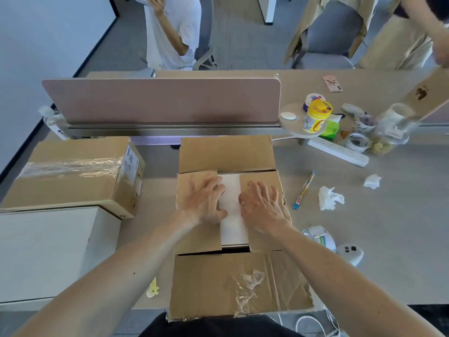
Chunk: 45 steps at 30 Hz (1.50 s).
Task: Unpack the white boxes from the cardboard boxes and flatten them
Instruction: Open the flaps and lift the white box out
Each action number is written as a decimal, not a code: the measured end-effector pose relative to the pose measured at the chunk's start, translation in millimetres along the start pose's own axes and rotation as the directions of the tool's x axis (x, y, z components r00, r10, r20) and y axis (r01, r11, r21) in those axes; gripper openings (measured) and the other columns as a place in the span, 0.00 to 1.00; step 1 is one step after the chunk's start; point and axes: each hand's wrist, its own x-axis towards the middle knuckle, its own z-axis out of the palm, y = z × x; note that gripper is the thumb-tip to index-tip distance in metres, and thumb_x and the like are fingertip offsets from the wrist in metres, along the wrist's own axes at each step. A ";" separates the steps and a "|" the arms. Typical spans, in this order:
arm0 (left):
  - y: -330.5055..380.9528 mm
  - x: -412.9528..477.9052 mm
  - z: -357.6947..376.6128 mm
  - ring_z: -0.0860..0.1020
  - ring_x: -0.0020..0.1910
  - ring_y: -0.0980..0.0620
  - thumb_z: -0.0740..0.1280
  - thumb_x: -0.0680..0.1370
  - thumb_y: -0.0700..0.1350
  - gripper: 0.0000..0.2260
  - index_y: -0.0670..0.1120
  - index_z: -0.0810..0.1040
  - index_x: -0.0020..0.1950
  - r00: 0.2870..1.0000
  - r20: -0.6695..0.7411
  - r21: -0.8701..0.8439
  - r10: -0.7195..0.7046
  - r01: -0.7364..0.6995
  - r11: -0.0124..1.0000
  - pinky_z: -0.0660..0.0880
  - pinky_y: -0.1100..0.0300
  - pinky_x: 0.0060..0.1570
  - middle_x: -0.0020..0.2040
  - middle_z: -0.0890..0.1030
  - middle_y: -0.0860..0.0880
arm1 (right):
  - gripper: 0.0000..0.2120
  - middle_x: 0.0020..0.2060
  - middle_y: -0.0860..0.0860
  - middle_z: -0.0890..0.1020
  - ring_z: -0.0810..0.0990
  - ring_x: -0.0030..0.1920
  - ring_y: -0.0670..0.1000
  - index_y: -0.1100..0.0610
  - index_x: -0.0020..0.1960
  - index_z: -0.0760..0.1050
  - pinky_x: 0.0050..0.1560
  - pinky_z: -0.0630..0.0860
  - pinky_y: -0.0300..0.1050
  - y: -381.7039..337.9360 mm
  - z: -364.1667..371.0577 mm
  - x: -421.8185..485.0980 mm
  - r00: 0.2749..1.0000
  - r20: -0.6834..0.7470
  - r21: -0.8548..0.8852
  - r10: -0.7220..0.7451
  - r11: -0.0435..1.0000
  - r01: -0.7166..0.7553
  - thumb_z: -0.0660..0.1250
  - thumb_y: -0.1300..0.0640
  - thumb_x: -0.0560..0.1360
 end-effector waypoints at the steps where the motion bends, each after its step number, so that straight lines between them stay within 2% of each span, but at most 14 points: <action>1: -0.6 -0.3 -2.2 0.49 0.79 0.49 0.62 0.71 0.57 0.20 0.48 0.71 0.57 0.999 -0.038 0.020 0.024 -0.023 1.000 0.43 0.36 0.74 0.75 0.62 0.51 | 0.13 0.73 0.52 0.57 0.51 0.75 0.57 0.47 0.63 0.71 0.72 0.47 0.64 -0.9 -4.0 2.1 1.000 0.019 -0.012 -0.023 1.000 0.023 0.54 0.50 0.80; 4: -4.1 -4.3 -11.7 0.58 0.78 0.47 0.59 0.67 0.55 0.14 0.47 0.69 0.47 0.985 -0.146 0.061 0.092 -0.083 0.995 0.41 0.41 0.76 0.66 0.74 0.50 | 0.17 0.76 0.50 0.56 0.45 0.78 0.56 0.50 0.67 0.70 0.74 0.41 0.64 -3.8 -15.4 9.1 0.991 0.103 -0.058 -0.088 0.994 0.094 0.56 0.52 0.79; 7: -7.6 -8.7 -22.8 0.68 0.72 0.46 0.61 0.64 0.51 0.09 0.47 0.67 0.38 0.967 -0.215 0.052 0.136 -0.128 0.990 0.44 0.43 0.77 0.51 0.81 0.48 | 0.21 0.76 0.49 0.59 0.44 0.79 0.55 0.53 0.68 0.70 0.75 0.39 0.63 -6.7 -31.2 14.7 0.984 0.130 -0.142 -0.124 0.979 0.143 0.60 0.49 0.77; 11: -20.3 -13.7 -35.3 0.78 0.52 0.47 0.61 0.61 0.45 0.04 0.47 0.66 0.30 0.926 -0.295 0.090 0.235 -0.218 0.972 0.50 0.46 0.77 0.32 0.75 0.50 | 0.24 0.73 0.50 0.65 0.46 0.78 0.56 0.54 0.65 0.75 0.75 0.41 0.63 -4.2 -59.9 15.0 0.981 0.082 -0.280 -0.177 0.940 0.193 0.62 0.45 0.73; 14: -35.7 -18.2 -49.6 0.71 0.39 0.51 0.62 0.61 0.43 0.02 0.47 0.69 0.28 0.928 -0.259 0.149 0.266 -0.234 0.961 0.54 0.47 0.77 0.28 0.71 0.52 | 0.24 0.72 0.52 0.66 0.49 0.77 0.55 0.55 0.65 0.76 0.75 0.42 0.60 1.5 -77.9 10.6 0.980 0.067 -0.354 -0.186 0.914 0.197 0.62 0.46 0.72; 16: -45.6 -23.0 -60.1 0.68 0.39 0.52 0.62 0.63 0.44 0.02 0.49 0.72 0.30 0.949 -0.200 0.190 0.246 -0.208 0.959 0.54 0.47 0.76 0.29 0.72 0.53 | 0.24 0.71 0.54 0.65 0.52 0.76 0.56 0.54 0.65 0.74 0.73 0.41 0.59 5.6 -91.1 6.8 0.984 0.065 -0.402 -0.165 0.898 0.177 0.62 0.47 0.72; 21: -71.2 -40.8 -79.0 0.72 0.50 0.54 0.64 0.68 0.45 0.02 0.52 0.73 0.36 0.988 -0.082 0.267 0.133 -0.106 0.958 0.48 0.47 0.77 0.37 0.76 0.56 | 0.21 0.64 0.55 0.68 0.61 0.70 0.59 0.51 0.62 0.72 0.72 0.48 0.63 33.2 -113.0 6.1 0.994 0.094 -0.510 -0.055 0.855 0.095 0.66 0.52 0.69; 26: -106.8 -56.5 -72.0 0.72 0.55 0.55 0.66 0.72 0.46 0.02 0.54 0.75 0.40 1.000 -0.026 0.226 0.011 -0.005 0.974 0.43 0.43 0.76 0.41 0.76 0.57 | 0.23 0.68 0.59 0.64 0.56 0.71 0.63 0.49 0.68 0.68 0.71 0.45 0.65 78.7 -99.8 -6.0 0.984 0.106 -0.497 0.144 0.865 -0.072 0.64 0.54 0.73; 30: -121.4 -62.8 -51.2 0.73 0.59 0.55 0.66 0.74 0.53 0.08 0.55 0.79 0.52 0.992 0.077 0.176 -0.104 0.089 0.980 0.43 0.41 0.75 0.51 0.79 0.58 | 0.21 0.71 0.53 0.65 0.49 0.74 0.62 0.46 0.67 0.69 0.72 0.41 0.68 99.1 -77.9 -13.9 0.959 0.161 -0.421 0.234 0.895 -0.147 0.63 0.47 0.75; 32: -119.3 -64.5 -40.6 0.74 0.61 0.54 0.66 0.76 0.56 0.12 0.55 0.78 0.57 0.987 0.079 0.089 -0.142 0.135 0.987 0.52 0.43 0.74 0.56 0.79 0.57 | 0.21 0.71 0.50 0.67 0.52 0.74 0.60 0.44 0.68 0.69 0.72 0.46 0.66 103.4 -61.6 -18.4 0.953 0.170 -0.325 0.251 0.927 -0.186 0.62 0.45 0.76; 36: -105.2 -66.6 -20.0 0.75 0.61 0.52 0.67 0.77 0.56 0.17 0.52 0.76 0.64 0.978 0.062 -0.196 -0.198 0.207 0.958 0.70 0.51 0.63 0.63 0.78 0.54 | 0.20 0.69 0.54 0.68 0.68 0.68 0.60 0.47 0.70 0.65 0.65 0.64 0.56 97.6 -32.6 -29.1 0.918 0.249 0.079 0.307 0.939 -0.335 0.58 0.51 0.79; 38: -92.9 -67.9 -13.9 0.75 0.63 0.50 0.67 0.78 0.54 0.17 0.51 0.76 0.65 0.966 0.052 -0.326 -0.253 0.256 0.910 0.72 0.53 0.60 0.65 0.77 0.52 | 0.18 0.66 0.55 0.71 0.74 0.63 0.61 0.48 0.69 0.65 0.60 0.70 0.53 92.5 -19.1 -33.6 0.919 0.246 0.243 0.308 0.898 -0.366 0.57 0.55 0.79; 40: -81.4 -68.1 -6.7 0.76 0.61 0.49 0.67 0.78 0.50 0.19 0.48 0.75 0.69 0.954 0.039 -0.392 -0.298 0.289 0.874 0.71 0.57 0.58 0.67 0.78 0.49 | 0.18 0.65 0.55 0.73 0.75 0.61 0.61 0.49 0.69 0.66 0.59 0.71 0.52 89.7 -11.1 -38.5 0.923 0.203 0.358 0.328 0.852 -0.382 0.58 0.56 0.80; 45: -67.6 -68.2 5.8 0.74 0.64 0.49 0.67 0.78 0.42 0.19 0.46 0.75 0.69 0.937 0.000 -0.441 -0.351 0.315 0.840 0.65 0.62 0.52 0.65 0.78 0.48 | 0.15 0.62 0.54 0.76 0.76 0.59 0.60 0.50 0.65 0.70 0.57 0.72 0.52 87.6 -8.8 -44.4 0.909 0.166 0.431 0.382 0.801 -0.415 0.58 0.56 0.80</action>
